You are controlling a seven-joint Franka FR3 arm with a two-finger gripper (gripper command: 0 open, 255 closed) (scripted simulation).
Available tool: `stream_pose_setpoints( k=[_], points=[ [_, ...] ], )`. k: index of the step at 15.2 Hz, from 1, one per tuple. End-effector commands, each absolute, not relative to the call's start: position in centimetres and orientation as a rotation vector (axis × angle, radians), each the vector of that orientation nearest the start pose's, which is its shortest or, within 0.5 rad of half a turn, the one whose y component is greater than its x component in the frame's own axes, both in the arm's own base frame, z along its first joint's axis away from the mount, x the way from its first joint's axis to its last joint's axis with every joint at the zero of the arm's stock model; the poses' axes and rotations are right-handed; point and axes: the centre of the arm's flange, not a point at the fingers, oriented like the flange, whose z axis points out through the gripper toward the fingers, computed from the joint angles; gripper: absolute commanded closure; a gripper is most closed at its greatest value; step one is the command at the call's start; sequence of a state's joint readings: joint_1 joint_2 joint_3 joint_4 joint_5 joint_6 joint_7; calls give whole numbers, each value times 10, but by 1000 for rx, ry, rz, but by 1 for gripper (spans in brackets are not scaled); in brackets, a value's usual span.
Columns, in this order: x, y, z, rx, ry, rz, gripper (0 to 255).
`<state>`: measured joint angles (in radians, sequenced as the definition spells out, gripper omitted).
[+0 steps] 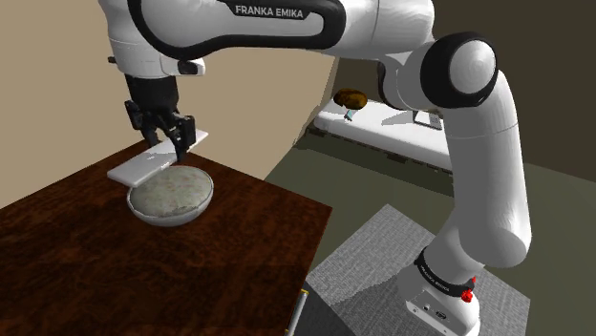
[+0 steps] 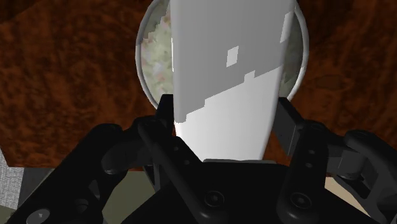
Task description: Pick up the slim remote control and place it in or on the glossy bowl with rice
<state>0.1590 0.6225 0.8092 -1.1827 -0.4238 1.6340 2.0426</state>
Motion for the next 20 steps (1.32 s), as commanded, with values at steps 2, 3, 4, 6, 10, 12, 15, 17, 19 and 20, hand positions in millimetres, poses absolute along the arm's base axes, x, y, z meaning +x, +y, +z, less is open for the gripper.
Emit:
stream_pose_setpoints(
  k=[2,3,4,6,10,12,15,17,19,20],
  points=[
    [547,450,485,-2638,1711,17,255],
    [547,450,480,-2638,1711,17,255],
    [547,450,475,-2638,1711,17,255],
    [547,450,464,-2638,1711,17,255],
    [547,450,443,-2638,1711,17,255],
    [547,450,432,-2638,1711,17,255],
    [547,450,428,-2638,1711,17,255],
    [547,450,428,-2638,1711,17,255],
    [547,450,428,-2638,1711,17,255],
    [547,450,428,-2638,1711,17,255]
  ],
)
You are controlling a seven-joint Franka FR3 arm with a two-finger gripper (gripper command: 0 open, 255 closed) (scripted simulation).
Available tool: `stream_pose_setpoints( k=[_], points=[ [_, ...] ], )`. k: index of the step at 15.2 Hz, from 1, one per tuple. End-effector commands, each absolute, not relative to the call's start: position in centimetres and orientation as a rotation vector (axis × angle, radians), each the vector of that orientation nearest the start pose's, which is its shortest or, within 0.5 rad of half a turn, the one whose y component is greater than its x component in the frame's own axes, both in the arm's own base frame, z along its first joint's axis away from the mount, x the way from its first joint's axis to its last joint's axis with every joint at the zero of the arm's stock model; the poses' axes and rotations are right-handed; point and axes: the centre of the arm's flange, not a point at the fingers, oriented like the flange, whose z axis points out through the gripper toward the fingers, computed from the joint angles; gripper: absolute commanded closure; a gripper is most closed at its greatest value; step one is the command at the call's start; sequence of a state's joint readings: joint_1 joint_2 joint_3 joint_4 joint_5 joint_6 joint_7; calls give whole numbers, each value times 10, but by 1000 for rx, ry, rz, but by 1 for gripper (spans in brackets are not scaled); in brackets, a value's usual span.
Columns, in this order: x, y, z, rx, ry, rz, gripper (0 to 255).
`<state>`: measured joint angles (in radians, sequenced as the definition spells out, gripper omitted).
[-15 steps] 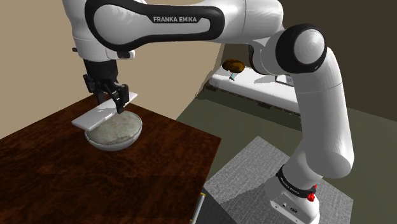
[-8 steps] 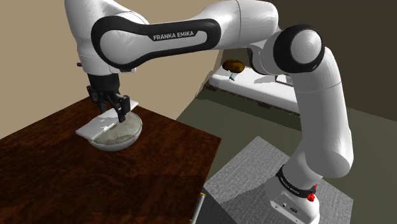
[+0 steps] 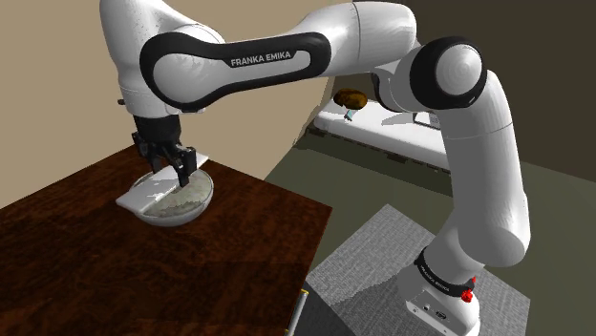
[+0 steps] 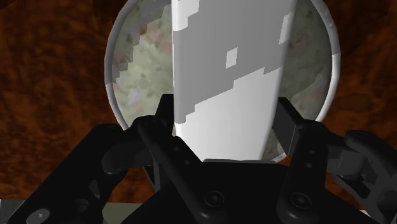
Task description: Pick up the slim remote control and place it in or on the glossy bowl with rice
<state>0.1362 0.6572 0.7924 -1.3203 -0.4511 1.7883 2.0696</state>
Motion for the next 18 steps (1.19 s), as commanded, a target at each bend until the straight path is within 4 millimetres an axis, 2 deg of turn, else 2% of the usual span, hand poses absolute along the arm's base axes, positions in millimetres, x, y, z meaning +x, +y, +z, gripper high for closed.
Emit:
stream_pose_setpoints(
  k=[1,6,10,18],
  points=[
    [547,450,428,-2638,1711,17,0],
    [547,450,428,-2638,1711,17,0],
    [547,450,478,-2638,1711,17,0],
    [547,450,478,-2638,1711,17,0]
  ],
)
